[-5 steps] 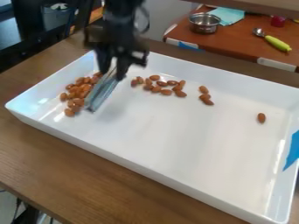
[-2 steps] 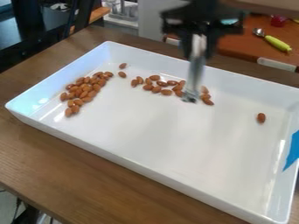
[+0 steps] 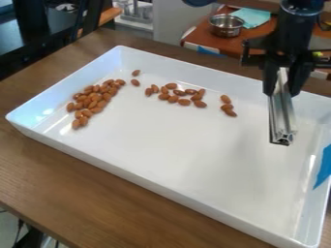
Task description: Sweep into pile
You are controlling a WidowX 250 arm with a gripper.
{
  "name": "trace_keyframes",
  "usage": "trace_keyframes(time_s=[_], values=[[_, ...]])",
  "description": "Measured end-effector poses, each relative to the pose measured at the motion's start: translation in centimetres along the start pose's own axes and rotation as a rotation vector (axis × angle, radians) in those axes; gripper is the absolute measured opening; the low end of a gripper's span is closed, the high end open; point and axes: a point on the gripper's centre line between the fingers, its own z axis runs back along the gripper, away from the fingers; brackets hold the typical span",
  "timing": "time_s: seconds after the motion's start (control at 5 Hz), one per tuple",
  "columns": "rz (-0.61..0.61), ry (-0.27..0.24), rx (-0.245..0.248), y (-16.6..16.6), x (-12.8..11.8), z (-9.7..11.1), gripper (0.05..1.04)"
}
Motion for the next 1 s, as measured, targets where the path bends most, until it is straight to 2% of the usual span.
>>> trace_keyframes(time_s=[0.2, 0.4, 0.8, 1.0], values=[[-0.033, 0.003, -0.027, -0.9, -0.4, -0.3, 0.337], [-0.054, -0.013, -0.034, -1.4, -0.2, -1.6, 0.337], [-0.088, -0.019, -0.027, -1.8, -0.2, -4.6, 0.337], [-0.094, 0.0, -0.03, -1.9, -0.5, -5.1, 0.337]])
